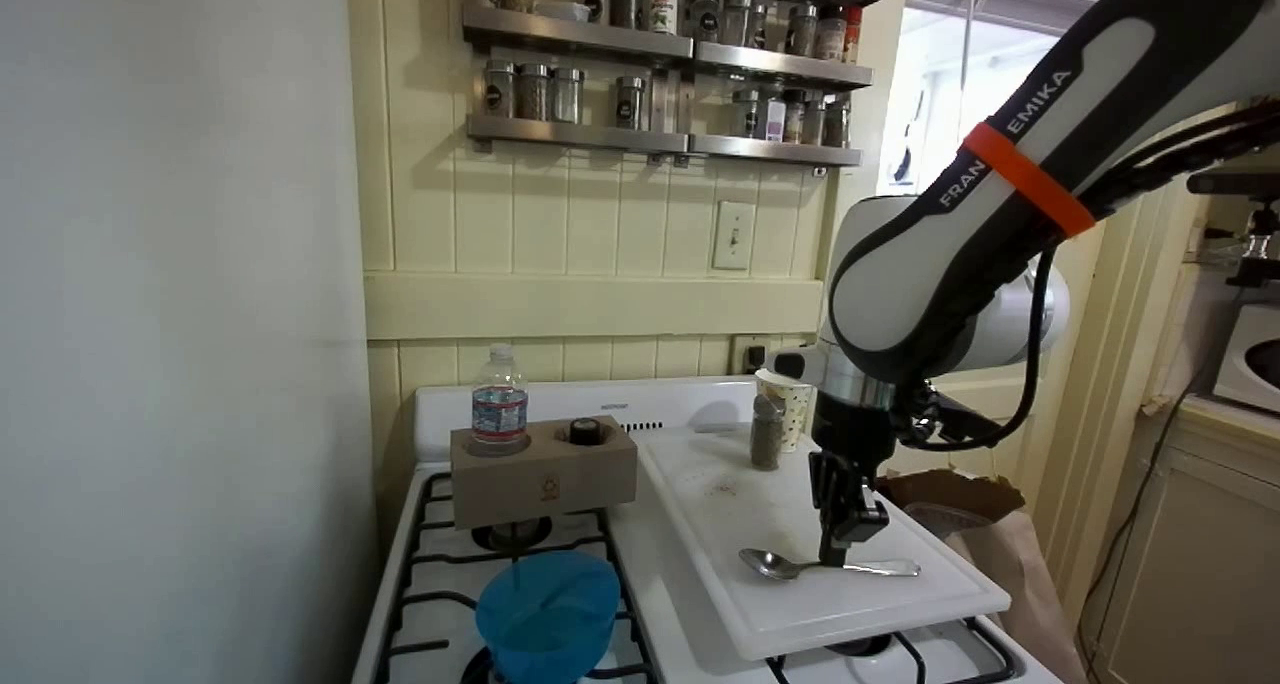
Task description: Put the spoon in the bowl
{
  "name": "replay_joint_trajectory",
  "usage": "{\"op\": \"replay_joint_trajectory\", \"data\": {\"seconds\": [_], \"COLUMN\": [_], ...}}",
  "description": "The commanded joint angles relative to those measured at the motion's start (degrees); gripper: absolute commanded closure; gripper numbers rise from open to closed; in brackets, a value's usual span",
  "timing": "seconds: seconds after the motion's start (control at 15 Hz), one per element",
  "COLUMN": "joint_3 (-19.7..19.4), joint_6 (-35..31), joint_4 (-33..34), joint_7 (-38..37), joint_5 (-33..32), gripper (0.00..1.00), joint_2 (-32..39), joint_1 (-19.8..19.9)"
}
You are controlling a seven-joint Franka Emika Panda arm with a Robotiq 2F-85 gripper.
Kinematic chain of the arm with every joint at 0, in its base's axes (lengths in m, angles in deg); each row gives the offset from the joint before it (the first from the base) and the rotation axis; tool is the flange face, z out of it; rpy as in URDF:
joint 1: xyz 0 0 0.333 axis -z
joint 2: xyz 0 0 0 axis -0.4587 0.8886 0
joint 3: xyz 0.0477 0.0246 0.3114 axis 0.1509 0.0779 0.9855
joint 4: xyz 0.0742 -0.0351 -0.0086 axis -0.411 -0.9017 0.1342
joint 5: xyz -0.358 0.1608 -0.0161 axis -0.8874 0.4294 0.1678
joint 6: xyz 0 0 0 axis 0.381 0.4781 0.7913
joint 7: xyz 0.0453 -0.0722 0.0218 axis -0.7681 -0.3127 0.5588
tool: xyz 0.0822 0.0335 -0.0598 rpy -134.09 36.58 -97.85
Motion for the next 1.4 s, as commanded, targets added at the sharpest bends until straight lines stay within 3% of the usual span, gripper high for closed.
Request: {"op": "replay_joint_trajectory", "data": {"seconds": [0.0,0.07,0.13,0.8,1.0,1.07,1.2,1.33], "joint_3": [0.1,0.3,0.6,0.4,-0.6,-0.7,-0.9,-0.9], "joint_6": [0.3,1.2,1.6,1.7,2.0,2.2,2.3,2.5], "joint_4": [0.0,0.0,0.0,0.0,-0.2,-0.1,0.0,0.2], "joint_7": [1.1,0.9,0.5,1.6,3.2,3.3,3.7,3.8], "joint_5": [1.3,1.4,1.4,3.8,6.0,6.5,7.5,8.1], "gripper": [1.00,0.83,0.73,0.01,0.00,0.25,0.30,0.48], "joint_2": [0.2,-0.2,-0.6,0.3,0.9,1.1,1.6,2.1], "joint_1": [-0.1,-0.4,-0.5,-1.1,-1.0,-0.9,-0.7,-0.5]}}
